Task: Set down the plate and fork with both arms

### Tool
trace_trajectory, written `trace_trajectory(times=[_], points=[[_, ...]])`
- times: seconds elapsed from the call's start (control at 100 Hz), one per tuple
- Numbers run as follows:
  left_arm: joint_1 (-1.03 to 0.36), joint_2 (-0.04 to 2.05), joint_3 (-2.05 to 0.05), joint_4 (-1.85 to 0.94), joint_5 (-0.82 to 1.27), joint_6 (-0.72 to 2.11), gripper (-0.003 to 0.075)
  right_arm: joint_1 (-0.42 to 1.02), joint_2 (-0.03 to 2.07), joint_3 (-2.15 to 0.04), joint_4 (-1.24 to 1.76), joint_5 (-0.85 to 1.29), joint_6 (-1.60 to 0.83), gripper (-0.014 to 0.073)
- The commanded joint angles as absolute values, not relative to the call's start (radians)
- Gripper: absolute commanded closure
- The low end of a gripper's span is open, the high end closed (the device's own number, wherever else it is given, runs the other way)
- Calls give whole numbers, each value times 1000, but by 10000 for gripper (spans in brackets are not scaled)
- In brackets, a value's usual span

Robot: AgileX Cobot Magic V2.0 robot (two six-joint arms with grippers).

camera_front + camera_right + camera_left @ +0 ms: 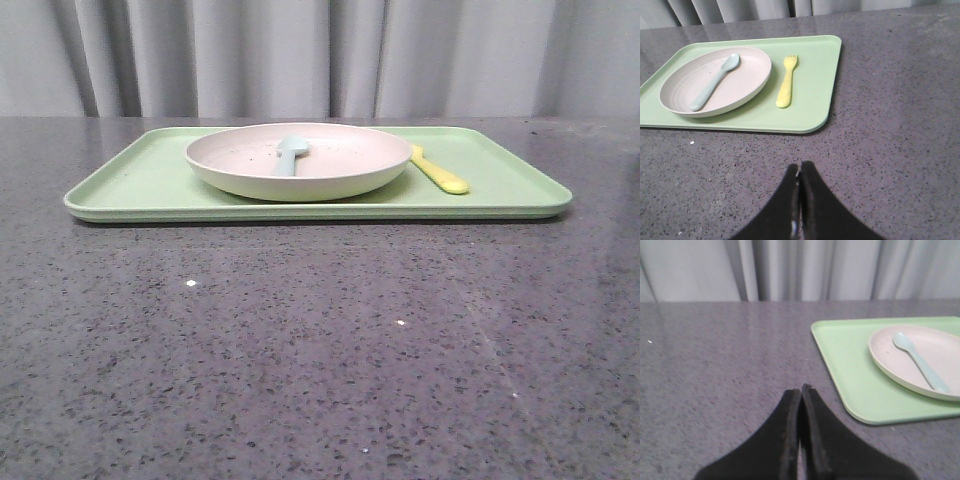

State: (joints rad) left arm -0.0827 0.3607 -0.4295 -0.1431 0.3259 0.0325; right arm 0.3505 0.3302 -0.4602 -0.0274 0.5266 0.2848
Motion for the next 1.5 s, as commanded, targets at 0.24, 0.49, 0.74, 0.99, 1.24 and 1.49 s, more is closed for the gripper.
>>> trace_trajectory(times=[0.24,0.49,0.74,0.99,1.24,1.49], points=[[21,234,-256,-60,69,26,741,347,331,-484,-45,441,281,662],[69,117,-109,-56,-20,26,741,347,331,-484,-45,441,281,662],[74,-7,15,-56,-59,26,741,347,331,-484,-45,441,281,662],[74,-35,14,-58,0,26,741,347,331,-484,-45,440,281,662],[74,-35,14,-58,0,26,741,347,331,-484,-45,440,281,662],[74,-35,14,-58,0,26,741,347,331,-484,-45,440,281,662]])
